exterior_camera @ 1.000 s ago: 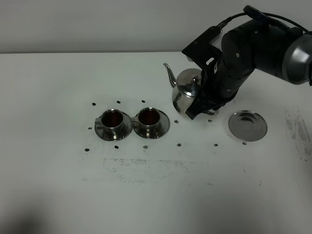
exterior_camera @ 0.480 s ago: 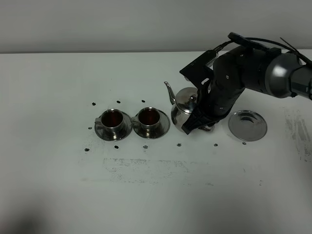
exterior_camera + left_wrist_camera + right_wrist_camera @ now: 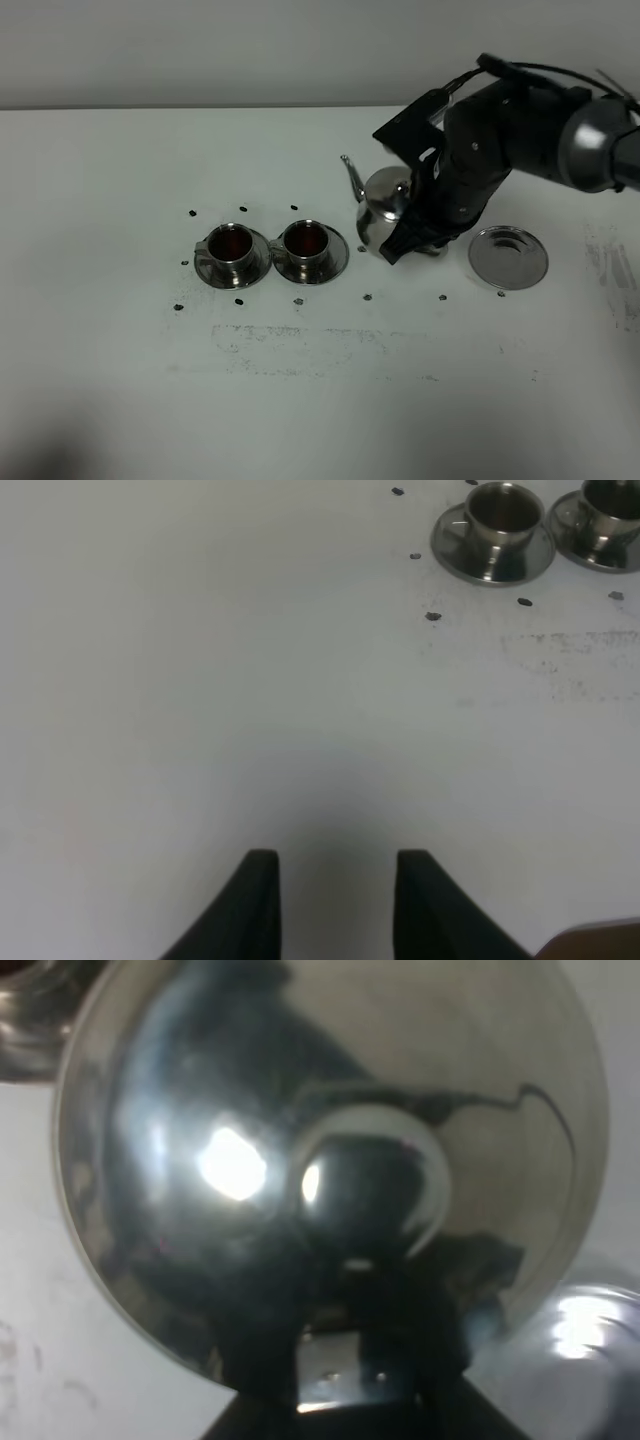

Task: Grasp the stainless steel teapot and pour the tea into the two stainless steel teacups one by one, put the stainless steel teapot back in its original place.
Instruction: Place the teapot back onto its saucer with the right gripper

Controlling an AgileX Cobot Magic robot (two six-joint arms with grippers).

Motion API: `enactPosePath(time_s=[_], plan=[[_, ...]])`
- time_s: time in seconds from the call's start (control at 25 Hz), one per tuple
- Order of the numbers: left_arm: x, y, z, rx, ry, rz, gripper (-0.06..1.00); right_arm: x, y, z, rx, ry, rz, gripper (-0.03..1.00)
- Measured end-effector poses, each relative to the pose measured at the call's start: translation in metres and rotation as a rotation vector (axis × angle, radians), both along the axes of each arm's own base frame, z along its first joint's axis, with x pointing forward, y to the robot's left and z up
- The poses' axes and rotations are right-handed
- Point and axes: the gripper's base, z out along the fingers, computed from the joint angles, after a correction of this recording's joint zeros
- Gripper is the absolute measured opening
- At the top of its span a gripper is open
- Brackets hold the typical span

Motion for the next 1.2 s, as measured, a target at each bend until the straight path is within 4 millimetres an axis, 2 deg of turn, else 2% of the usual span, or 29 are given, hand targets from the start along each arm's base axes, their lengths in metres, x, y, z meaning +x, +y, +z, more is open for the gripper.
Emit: enactPosePath(time_s=[0.12, 0.2, 0.28, 0.48, 0.6, 1.0, 1.2], plan=[[0.0, 0.0, 0.0, 0.0, 0.0, 0.0, 0.29, -0.002, -0.022, 0.025, 0.0, -0.023, -0.049, 0.21], [0.0, 0.0, 0.0, 0.0, 0.0, 0.0, 0.29, -0.005, -0.039, 0.034, -0.005, -0.027, -0.086, 0.21], [0.0, 0.0, 0.0, 0.0, 0.0, 0.0, 0.29, -0.012, -0.053, 0.031, -0.014, -0.012, -0.114, 0.21], [0.0, 0.0, 0.0, 0.0, 0.0, 0.0, 0.29, -0.031, -0.08, 0.009, -0.008, 0.024, -0.189, 0.21], [0.0, 0.0, 0.0, 0.0, 0.0, 0.0, 0.29, -0.035, -0.086, -0.002, 0.005, 0.025, -0.226, 0.21], [0.0, 0.0, 0.0, 0.0, 0.0, 0.0, 0.29, -0.037, -0.107, -0.013, 0.022, 0.017, -0.311, 0.21], [0.0, 0.0, 0.0, 0.0, 0.0, 0.0, 0.29, -0.04, -0.11, -0.019, 0.021, 0.021, -0.318, 0.21]])
